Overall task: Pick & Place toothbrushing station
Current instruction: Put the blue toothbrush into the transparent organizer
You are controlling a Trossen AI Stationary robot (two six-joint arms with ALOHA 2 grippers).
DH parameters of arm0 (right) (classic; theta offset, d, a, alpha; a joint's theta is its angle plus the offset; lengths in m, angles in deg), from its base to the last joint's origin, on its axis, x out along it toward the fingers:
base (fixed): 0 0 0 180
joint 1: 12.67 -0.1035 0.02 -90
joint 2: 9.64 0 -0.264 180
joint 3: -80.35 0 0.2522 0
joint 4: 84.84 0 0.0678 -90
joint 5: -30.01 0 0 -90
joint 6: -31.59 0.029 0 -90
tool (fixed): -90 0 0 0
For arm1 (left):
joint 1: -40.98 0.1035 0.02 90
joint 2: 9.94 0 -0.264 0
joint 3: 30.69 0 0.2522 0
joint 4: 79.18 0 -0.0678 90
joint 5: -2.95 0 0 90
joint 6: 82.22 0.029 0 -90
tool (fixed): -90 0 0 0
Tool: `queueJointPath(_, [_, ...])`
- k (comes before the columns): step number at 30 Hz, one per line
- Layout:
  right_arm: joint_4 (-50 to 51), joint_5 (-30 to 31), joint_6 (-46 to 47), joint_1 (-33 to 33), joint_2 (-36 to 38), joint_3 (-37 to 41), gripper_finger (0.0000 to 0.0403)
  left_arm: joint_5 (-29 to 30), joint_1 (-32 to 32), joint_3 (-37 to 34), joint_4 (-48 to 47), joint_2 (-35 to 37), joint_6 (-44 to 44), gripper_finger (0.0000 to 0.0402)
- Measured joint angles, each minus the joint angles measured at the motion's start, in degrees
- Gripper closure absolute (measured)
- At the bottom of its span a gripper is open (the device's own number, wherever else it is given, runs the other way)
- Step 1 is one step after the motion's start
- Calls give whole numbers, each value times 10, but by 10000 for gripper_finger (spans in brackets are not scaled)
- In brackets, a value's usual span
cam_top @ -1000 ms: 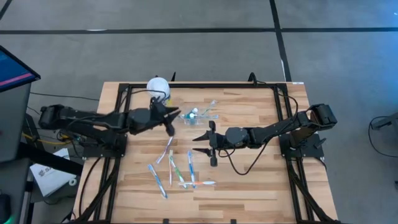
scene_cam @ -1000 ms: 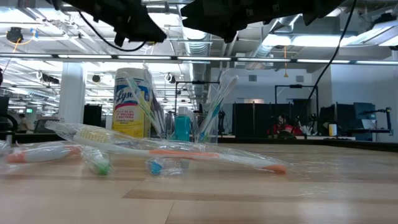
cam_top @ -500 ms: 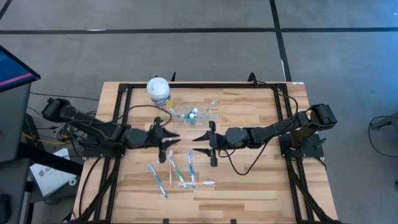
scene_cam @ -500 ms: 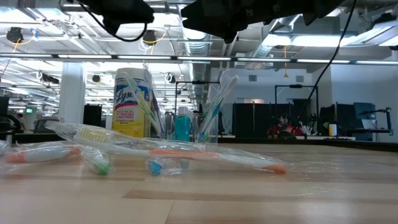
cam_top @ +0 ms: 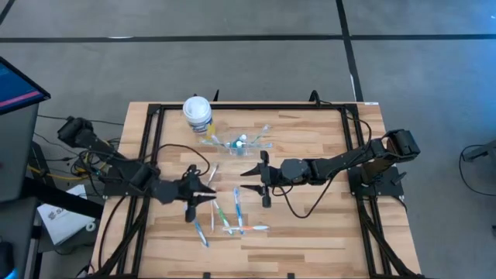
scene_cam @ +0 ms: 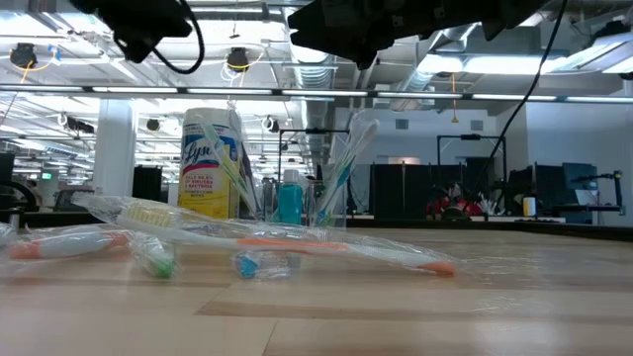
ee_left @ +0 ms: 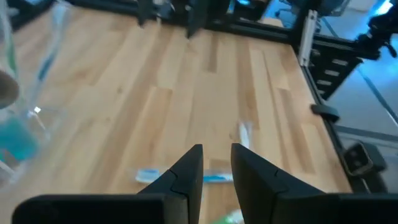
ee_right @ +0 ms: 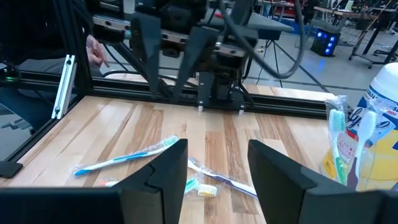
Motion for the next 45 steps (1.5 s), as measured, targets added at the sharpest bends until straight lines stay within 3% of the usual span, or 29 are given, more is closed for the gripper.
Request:
queueJointPath(9, [0, 0, 0, 0, 0, 0, 244, -20, -45, -36, -12, -8, -35, 325])
queueJointPath(14, [0, 0, 0, 0, 0, 0, 244, -64, -64, -71, -7, -8, -107, 325])
queueJointPath(19, [0, 0, 0, 0, 0, 0, 244, -64, -86, -97, -5, -8, -165, 325])
queueJointPath(31, [0, 0, 0, 0, 0, 0, 244, -64, -129, -136, 4, -8, -172, 325])
queueJointPath(45, [0, 0, 0, 0, 0, 0, 244, -63, -148, -160, 13, -9, -418, 325])
